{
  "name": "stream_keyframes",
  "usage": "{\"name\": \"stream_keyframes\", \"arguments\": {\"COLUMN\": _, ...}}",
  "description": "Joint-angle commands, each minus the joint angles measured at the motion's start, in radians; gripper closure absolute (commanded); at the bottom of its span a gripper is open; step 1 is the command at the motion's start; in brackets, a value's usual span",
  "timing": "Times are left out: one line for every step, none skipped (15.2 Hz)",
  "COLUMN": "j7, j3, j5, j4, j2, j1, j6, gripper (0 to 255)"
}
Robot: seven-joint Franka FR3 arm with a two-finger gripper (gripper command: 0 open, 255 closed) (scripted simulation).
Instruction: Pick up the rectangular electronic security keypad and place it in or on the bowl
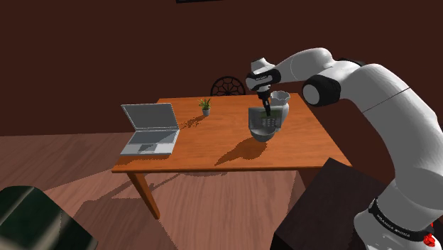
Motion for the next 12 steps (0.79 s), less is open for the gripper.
{"name": "stream_keyframes", "arguments": {"j7": 0.001, "j3": 0.001, "j5": 0.001, "j4": 0.001, "j2": 0.005, "j1": 0.001, "j6": 0.0, "gripper": 255}}
{"name": "stream_keyframes", "arguments": {"j7": 0.001, "j3": 0.001, "j5": 0.001, "j4": 0.0, "j2": 0.005, "j1": 0.001, "j6": 0.0, "gripper": 255}}
{"name": "stream_keyframes", "arguments": {"j7": 0.0, "j3": 0.001, "j5": 0.001, "j4": -0.008, "j2": 0.001, "j1": 0.001, "j6": 0.004, "gripper": 0}}
{"name": "stream_keyframes", "arguments": {"j7": 0.0, "j3": 0.001, "j5": 0.0, "j4": -0.011, "j2": -0.001, "j1": 0.001, "j6": 0.006, "gripper": 0}}
{"name": "stream_keyframes", "arguments": {"j7": -0.001, "j3": 0.001, "j5": 0.001, "j4": -0.008, "j2": 0.001, "j1": 0.0, "j6": 0.004, "gripper": 0}}
{"name": "stream_keyframes", "arguments": {"j7": -0.001, "j3": 0.001, "j5": 0.001, "j4": -0.006, "j2": 0.002, "j1": 0.0, "j6": 0.003, "gripper": 0}}
{"name": "stream_keyframes", "arguments": {"j7": -0.001, "j3": 0.001, "j5": 0.001, "j4": -0.007, "j2": 0.002, "j1": 0.0, "j6": 0.004, "gripper": 0}}
{"name": "stream_keyframes", "arguments": {"j7": 0.001, "j3": 0.002, "j5": 0.001, "j4": 0.0, "j2": 0.005, "j1": 0.001, "j6": 0.0, "gripper": 0}}
{"name": "stream_keyframes", "arguments": {"j7": 0.0, "j3": 0.001, "j5": 0.001, "j4": 0.028, "j2": 0.002, "j1": 0.002, "j6": -0.031, "gripper": 0}}
{"name": "stream_keyframes", "arguments": {"j7": 0.0, "j3": 0.001, "j5": 0.001, "j4": 0.06, "j2": 0.001, "j1": 0.002, "j6": -0.064, "gripper": 0}}
{"name": "stream_keyframes", "arguments": {"j7": 0.0, "j3": 0.002, "j5": 0.001, "j4": 0.097, "j2": 0.003, "j1": 0.002, "j6": -0.099, "gripper": 0}}
{"name": "stream_keyframes", "arguments": {"j7": -0.001, "j3": 0.002, "j5": 0.002, "j4": 0.131, "j2": 0.007, "j1": 0.002, "j6": -0.129, "gripper": 0}}
